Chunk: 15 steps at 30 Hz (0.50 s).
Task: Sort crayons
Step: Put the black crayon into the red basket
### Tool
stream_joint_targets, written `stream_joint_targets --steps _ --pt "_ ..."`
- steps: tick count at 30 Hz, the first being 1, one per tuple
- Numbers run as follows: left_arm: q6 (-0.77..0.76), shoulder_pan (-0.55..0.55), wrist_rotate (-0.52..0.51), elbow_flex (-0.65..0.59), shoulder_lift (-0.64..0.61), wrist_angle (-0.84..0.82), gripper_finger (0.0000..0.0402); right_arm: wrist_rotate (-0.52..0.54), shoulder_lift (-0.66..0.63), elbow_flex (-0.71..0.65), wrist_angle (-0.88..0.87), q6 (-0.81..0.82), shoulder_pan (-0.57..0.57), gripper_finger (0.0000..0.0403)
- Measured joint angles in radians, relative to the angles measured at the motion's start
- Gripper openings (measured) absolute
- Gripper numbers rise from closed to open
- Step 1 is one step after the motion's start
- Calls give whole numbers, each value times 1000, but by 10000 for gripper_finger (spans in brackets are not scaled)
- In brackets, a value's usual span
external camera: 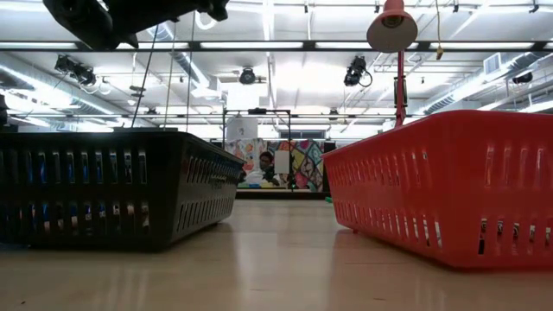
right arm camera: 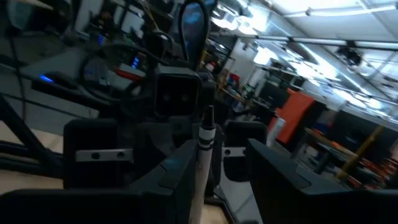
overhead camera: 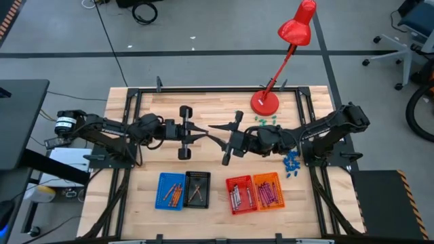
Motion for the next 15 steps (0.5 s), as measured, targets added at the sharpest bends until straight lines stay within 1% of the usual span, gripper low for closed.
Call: stream_joint_targets --steps 3,8,12,15 --pt "7 -2 8 0 0 12 39 -51 0 0 16 1 -11 145" --pt "9 -2 8 17 1 24 39 -95 1 0 38 1 -24 143" --pt "23 1 8 58 14 -27 39 -171 2 0 44 1 -40 131" --pt "25 2 8 95 40 -77 39 -173 7 0 55 8 -50 121"
